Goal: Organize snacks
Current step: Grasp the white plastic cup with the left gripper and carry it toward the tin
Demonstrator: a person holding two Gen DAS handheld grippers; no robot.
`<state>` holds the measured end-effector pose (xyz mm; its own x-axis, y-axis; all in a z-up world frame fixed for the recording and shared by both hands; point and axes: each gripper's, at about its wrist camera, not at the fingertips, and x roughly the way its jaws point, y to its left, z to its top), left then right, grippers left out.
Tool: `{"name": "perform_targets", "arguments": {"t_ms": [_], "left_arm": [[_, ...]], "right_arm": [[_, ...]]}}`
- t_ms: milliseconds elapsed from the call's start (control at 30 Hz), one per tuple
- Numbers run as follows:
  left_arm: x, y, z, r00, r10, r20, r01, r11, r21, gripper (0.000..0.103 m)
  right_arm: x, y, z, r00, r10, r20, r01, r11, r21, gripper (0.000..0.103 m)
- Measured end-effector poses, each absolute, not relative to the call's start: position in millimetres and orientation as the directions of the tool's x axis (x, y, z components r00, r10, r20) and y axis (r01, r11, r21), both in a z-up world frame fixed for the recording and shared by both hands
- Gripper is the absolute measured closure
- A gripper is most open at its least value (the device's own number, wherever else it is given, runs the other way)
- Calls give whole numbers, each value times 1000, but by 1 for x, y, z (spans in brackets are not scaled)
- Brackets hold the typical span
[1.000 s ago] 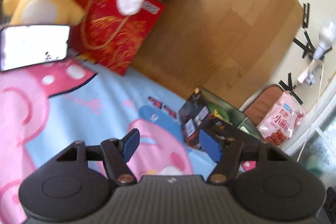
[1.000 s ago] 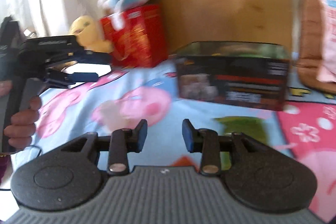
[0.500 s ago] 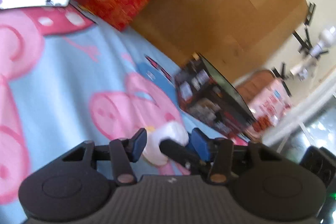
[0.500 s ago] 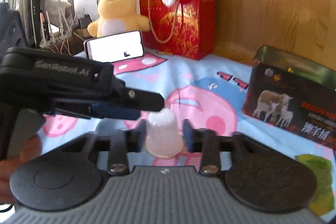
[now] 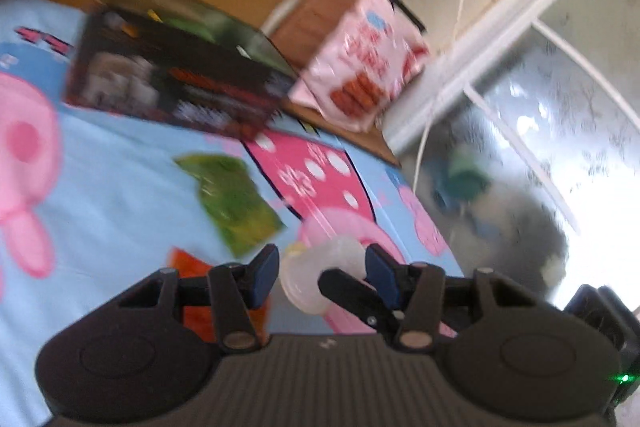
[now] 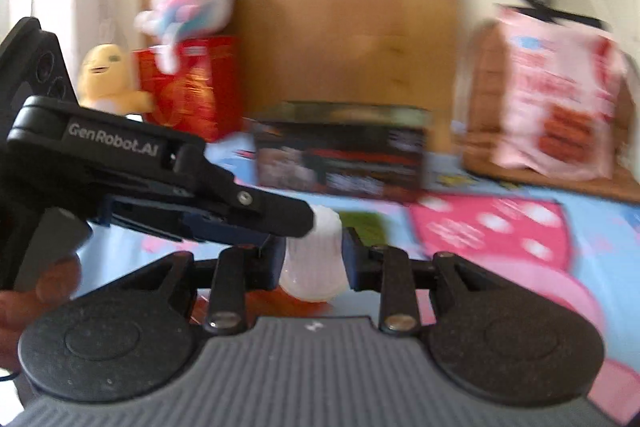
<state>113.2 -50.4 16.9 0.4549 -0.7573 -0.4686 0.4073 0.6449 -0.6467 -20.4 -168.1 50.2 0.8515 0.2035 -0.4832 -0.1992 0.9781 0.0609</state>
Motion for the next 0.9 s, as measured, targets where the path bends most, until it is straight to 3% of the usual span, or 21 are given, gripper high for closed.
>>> {"name": "perform_targets", "arguments": {"t_ms": [133,233,433,500,600,700,900], "left_arm": [[110,-72,15,419,-757,-502,429,652,-625,55],[105,-79,15,413,-746,-522,445,666,-599,55],[104,-91,7,397,-723,-565,450,690,-567,53],[104,-96,4,383,-722,-576,455,690,-562,56],[101,-102,3,400,-698,-593,474,712,-518,63],[106,-96,9,397,-716,-574,469,696,-544,63],[125,-81,46,507,-681,-528,482,732,-482,61]], "right_arm": [[-34,-197,35,839,151,-523,-118,988,96,68],[-45,-206,30,844,159,-512,-119,987,109,53],[-49,-202,21,834,178,-522,-156,984,88,52],[-46,-201,20,828,185,-530,-162,983,90,53],[-43,-200,18,826,160,-541,-142,987,75,72],[-44,-201,19,835,152,-529,-133,988,74,73],[-26,-187,37,880,137,-454,-157,988,-6,74]]}}
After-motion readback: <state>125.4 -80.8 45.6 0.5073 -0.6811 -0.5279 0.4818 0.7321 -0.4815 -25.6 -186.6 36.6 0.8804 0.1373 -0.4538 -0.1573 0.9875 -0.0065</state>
